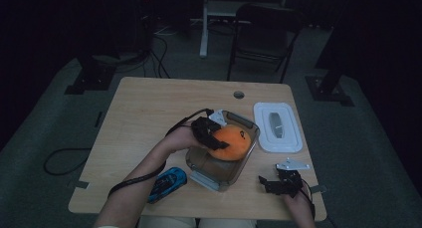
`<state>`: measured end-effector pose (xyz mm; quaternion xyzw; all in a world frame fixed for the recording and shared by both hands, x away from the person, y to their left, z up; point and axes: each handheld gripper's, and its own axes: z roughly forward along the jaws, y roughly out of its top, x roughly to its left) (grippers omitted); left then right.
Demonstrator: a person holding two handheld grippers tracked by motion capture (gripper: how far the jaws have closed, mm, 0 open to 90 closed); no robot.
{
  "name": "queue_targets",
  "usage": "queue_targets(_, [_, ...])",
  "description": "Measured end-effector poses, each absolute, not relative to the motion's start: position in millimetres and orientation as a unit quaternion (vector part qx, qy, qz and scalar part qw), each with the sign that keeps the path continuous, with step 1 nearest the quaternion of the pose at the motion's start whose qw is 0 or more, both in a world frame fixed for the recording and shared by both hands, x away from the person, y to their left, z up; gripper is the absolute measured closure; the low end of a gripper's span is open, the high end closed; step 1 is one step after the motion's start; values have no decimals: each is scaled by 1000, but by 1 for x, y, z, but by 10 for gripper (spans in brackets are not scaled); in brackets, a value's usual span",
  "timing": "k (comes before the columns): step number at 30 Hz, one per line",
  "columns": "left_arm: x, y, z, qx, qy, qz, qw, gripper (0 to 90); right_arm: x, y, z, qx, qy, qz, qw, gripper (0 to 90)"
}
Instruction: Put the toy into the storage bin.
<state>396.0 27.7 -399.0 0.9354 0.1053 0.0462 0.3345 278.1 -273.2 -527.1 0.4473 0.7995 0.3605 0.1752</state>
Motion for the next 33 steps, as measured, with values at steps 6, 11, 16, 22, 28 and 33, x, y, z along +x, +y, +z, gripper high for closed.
queue_targets(6, [396, 28, -400, 937, 106, 38, 331, 387, 278, -273, -527, 447, 800, 360, 176, 140])
queue_targets(11, [394, 25, -402, 943, 99, 35, 315, 341, 278, -273, -527, 447, 800, 360, 176, 140])
queue_targets(16, [393, 22, -404, 947, 101, 25, 306, 276, 278, -273, -527, 447, 800, 361, 175, 140])
queue_targets(22, [390, 20, -401, 947, 90, 11, 308, 238, 278, -273, -527, 447, 799, 361, 175, 140])
queue_targets(28, [388, 19, -401, 948, 93, 15, 305, 196, 278, -273, -527, 447, 800, 361, 176, 140])
queue_targets(33, [386, 24, -398, 946, 91, 20, 312, 197, 278, -273, -527, 447, 800, 361, 175, 140])
